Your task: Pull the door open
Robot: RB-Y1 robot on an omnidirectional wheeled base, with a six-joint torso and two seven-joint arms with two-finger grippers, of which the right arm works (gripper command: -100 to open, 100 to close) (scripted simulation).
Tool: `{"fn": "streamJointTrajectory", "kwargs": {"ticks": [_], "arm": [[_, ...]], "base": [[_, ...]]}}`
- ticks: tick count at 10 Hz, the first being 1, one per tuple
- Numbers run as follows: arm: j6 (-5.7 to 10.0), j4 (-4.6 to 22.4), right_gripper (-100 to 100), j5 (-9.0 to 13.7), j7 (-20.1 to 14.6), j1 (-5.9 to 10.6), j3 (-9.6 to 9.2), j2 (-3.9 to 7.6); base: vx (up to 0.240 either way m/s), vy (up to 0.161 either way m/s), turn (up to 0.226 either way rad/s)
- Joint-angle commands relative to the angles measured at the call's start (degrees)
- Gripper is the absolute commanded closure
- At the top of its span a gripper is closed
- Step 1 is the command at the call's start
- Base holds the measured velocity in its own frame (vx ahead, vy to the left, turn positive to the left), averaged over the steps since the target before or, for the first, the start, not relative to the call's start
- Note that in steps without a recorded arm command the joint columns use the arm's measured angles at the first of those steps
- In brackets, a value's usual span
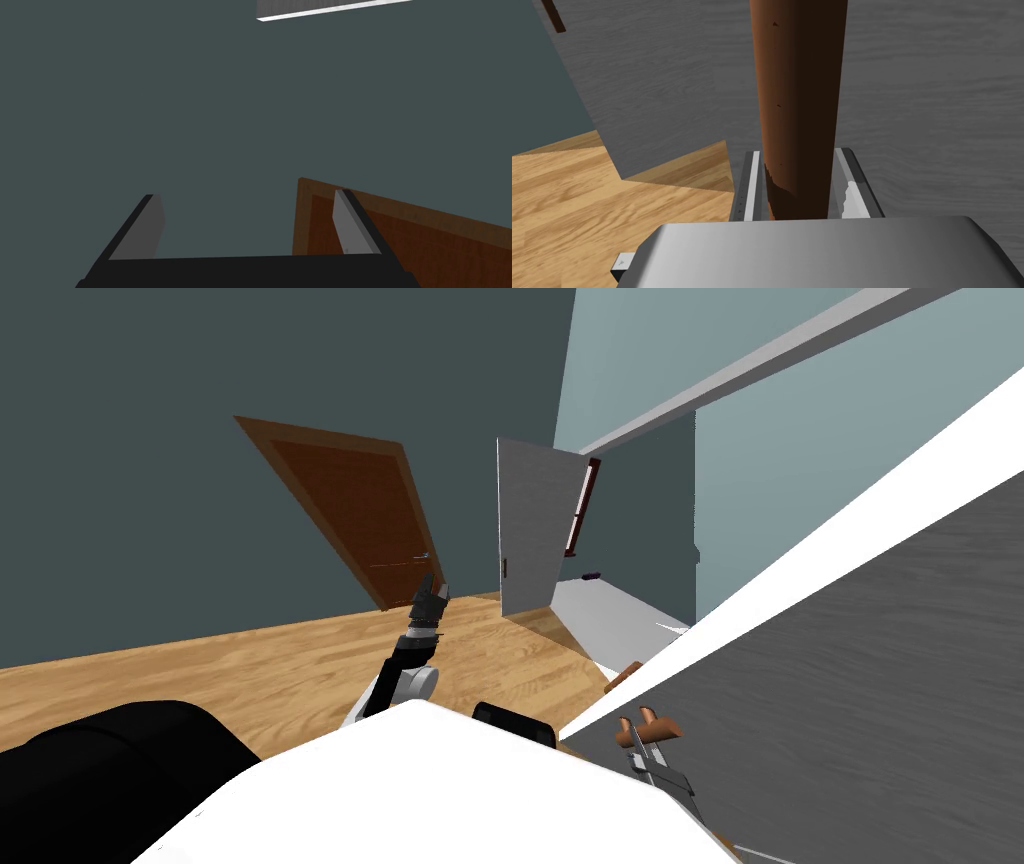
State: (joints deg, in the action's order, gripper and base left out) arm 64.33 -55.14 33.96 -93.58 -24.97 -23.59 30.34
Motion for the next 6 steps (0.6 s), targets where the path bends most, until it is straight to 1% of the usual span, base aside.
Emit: {"fn": "streamJointTrajectory", "kwargs": {"ticks": [1, 3, 5, 6], "arm": [[0.98, 0.5, 100, -0.3, -0.7, -0.17, -0.5, 0.5], [2.03, 1.3, 100, -0.7, -1.6, -0.05, -1.08, 1.08], [2.9, 1.9, 100, -1.1, -2.3, 0.06, -1.55, 1.56], [3.33, 2.2, 100, -1.3, -2.6, 0.11, -1.79, 1.79]], "base": [[-0.211, -0.04, 0.128], [-0.176, -0.043, 0.118], [-0.216, 0.001, 0.098], [-0.187, -0.033, 0.094]]}}
